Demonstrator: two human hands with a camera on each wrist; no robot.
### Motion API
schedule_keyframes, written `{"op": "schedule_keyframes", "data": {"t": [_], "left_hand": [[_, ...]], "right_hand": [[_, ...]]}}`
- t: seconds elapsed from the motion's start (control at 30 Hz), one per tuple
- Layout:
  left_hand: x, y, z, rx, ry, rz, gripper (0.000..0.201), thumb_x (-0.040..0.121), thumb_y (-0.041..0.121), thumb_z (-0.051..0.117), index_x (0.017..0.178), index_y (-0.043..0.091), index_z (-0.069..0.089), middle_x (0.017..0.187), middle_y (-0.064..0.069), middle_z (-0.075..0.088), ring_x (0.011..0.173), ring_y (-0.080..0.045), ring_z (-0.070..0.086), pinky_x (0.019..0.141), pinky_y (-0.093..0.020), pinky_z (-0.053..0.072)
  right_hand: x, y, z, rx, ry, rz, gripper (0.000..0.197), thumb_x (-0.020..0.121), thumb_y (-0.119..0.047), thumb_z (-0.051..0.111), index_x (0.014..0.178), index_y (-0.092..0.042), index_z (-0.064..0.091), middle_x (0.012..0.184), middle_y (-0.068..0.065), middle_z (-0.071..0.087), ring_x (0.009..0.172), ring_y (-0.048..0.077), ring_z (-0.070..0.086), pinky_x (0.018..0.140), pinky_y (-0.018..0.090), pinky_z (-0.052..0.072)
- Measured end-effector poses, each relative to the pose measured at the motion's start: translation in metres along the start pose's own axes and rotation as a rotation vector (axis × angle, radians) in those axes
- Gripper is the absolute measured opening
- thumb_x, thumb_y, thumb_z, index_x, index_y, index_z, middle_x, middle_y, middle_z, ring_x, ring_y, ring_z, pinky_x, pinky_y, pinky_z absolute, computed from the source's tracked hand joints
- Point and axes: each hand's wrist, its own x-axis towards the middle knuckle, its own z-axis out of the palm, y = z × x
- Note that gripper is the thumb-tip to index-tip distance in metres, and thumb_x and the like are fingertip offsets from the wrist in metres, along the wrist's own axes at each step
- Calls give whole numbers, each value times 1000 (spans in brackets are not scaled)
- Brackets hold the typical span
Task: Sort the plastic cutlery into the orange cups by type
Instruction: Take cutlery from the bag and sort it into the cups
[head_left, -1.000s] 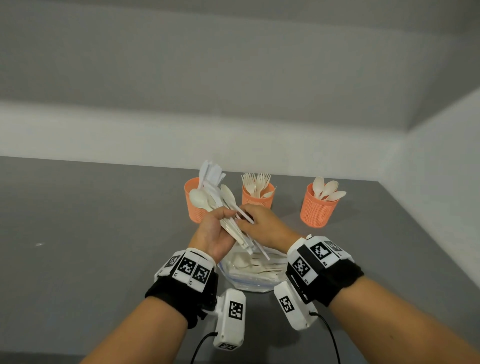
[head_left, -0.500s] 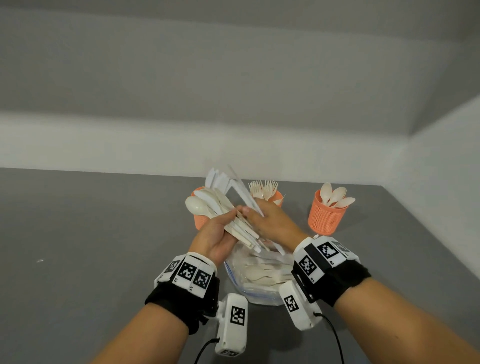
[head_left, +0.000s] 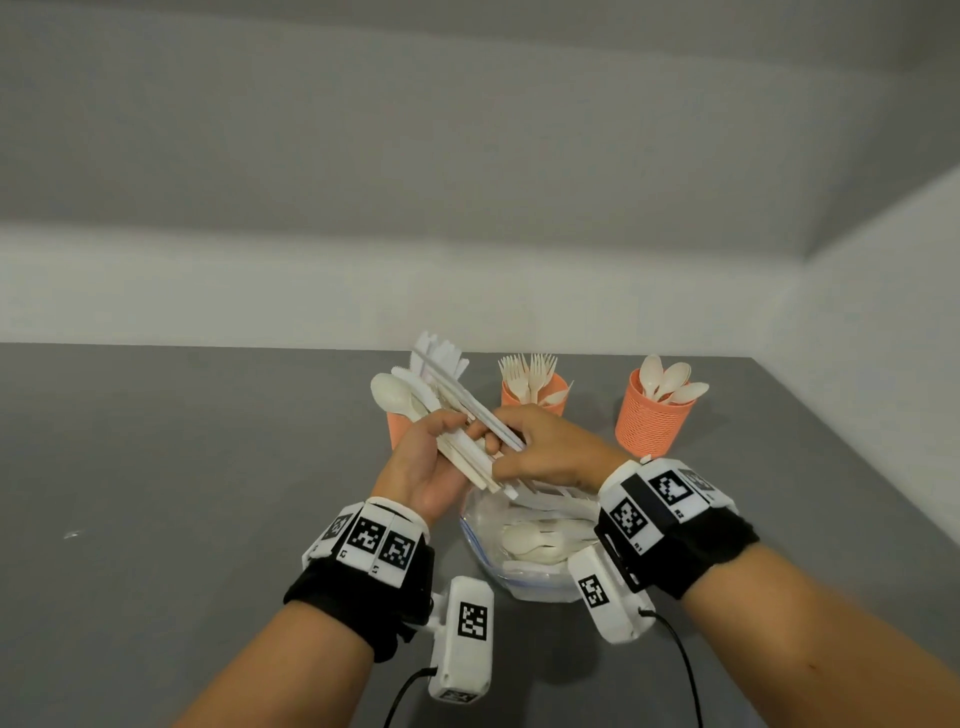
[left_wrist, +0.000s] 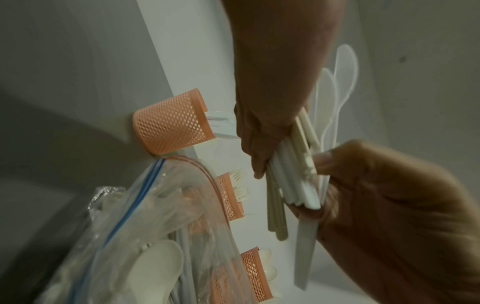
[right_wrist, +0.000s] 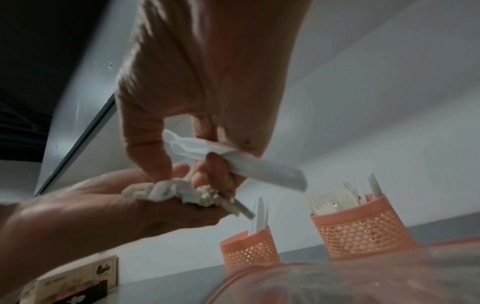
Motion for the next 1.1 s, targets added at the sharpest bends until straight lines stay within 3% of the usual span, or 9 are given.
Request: {"op": "schedule_keyframes", "data": {"t": [0.1,0.23,0.4,0.57,0.63,0.73,0.8,0.97,1.1], "left_hand": [[-2,0,-1,19,6,9,18,77,1,36,76,2,55,70,-13,50,68,-25,53,79,-41,46],[-5,2,-1,105,-11,16,26,84,0,28,73,4,51,58,-12,51,49,-22,61,68,-40,44],[-8,6,-3,156,-42,19,27,86,2,27,75,4,52,67,-12,49,56,-23,59,68,-38,47],[-5,12,-11,103,-25,51,26,88,3,30,92,1,56,87,-17,60,88,-29,58,95,-47,41],[-4,14,-14,116,-26,44,26,88,2,31,92,1,56,90,-16,60,89,-29,58,94,-46,42],[-4,16,-15,139,-39,10,24,89,5,35,102,-1,55,95,-18,61,91,-30,59,91,-47,44],[-4,14,-14,119,-53,12,27,90,4,36,113,-4,50,96,-21,63,94,-32,60,89,-47,46],[-1,15,-10,94,1,31,32,89,-4,36,120,-4,47,104,-23,62,100,-33,60,84,-44,48],[12,17,-14,90,85,108,47,84,-15,38,129,1,45,91,-15,69,91,-24,66,84,-39,52]], "right_hand": [[-1,-4,-2,-69,-108,6,48,67,-2,69,111,-13,54,86,-10,45,78,3,48,67,8,42],[0,-4,3,-286,-161,-13,64,66,-9,79,121,-11,45,100,-1,40,89,12,45,78,20,42],[3,-7,11,-445,-82,-51,55,71,-2,70,120,-5,44,96,2,41,68,4,40,60,13,34],[-1,-7,18,-344,34,-58,51,84,-5,57,132,-7,42,110,9,55,97,19,53,81,28,43],[-2,-6,19,-324,38,-47,46,87,-6,53,132,-8,43,105,1,58,92,13,54,77,18,43],[-3,-3,12,-222,8,-9,27,91,-4,47,116,-13,52,80,-20,49,70,-8,52,62,3,38],[-4,-2,6,-112,-38,30,25,93,-2,43,92,-26,51,67,-20,51,57,-14,52,55,2,37],[-2,6,-4,-72,-149,150,17,94,-13,38,87,-22,51,72,-5,42,58,6,38,58,20,35],[-1,19,-23,-62,-140,173,18,92,-11,38,82,-15,51,70,-4,44,59,8,40,60,18,38]]}}
